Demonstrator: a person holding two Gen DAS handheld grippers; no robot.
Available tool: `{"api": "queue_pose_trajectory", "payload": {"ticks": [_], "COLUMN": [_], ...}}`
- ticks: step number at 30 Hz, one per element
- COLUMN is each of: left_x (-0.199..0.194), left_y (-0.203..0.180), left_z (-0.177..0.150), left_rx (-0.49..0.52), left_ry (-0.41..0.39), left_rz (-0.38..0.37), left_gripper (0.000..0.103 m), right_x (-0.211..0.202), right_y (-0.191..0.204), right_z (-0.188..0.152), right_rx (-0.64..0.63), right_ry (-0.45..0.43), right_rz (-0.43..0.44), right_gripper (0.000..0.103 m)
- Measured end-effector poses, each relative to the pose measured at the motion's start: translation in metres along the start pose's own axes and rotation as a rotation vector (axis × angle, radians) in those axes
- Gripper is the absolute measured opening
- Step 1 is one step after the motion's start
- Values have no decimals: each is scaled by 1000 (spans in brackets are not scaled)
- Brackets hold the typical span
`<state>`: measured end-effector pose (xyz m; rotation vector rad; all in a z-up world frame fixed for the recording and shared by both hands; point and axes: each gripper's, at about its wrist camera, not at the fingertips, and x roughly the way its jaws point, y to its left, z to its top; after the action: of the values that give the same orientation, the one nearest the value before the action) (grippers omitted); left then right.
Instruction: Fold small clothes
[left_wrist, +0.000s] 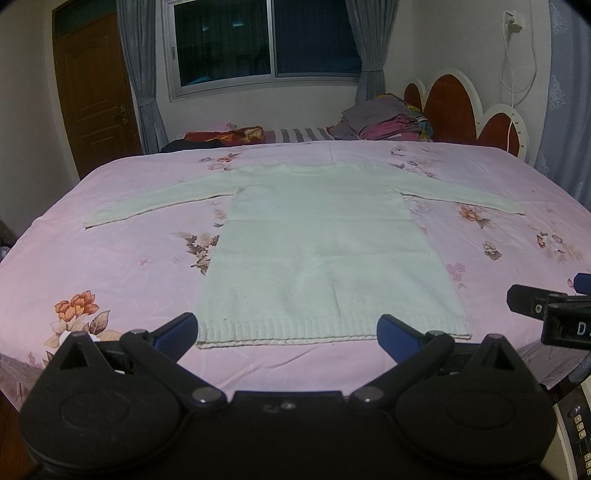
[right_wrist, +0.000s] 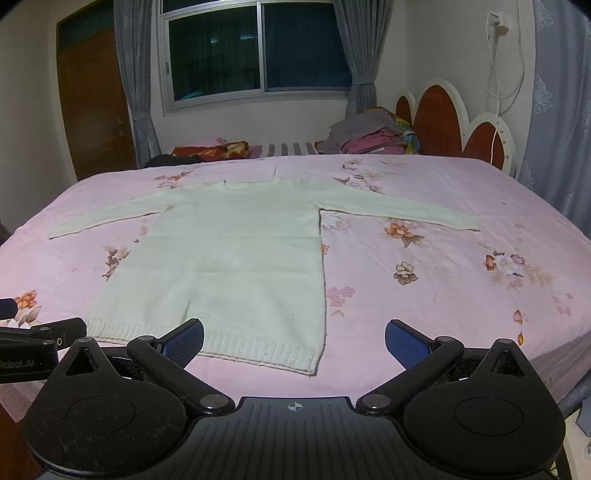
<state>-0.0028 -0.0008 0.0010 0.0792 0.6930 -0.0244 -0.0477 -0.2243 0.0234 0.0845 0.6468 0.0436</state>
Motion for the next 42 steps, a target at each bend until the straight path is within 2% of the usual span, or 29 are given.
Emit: {"api": "queue_pose_trajectory", "payload": {"ticks": [42], "left_x": [1], "left_y": [6], "left_z": [-6], "left_rx": [-8], "left_ry": [0], "left_rz": [0], "left_gripper": [103], "right_x": [1], "right_y": [5], "right_z": [-2], "right_rx": [-4], "right_ry": [2], "right_rz": [0], "right_gripper": [103]}}
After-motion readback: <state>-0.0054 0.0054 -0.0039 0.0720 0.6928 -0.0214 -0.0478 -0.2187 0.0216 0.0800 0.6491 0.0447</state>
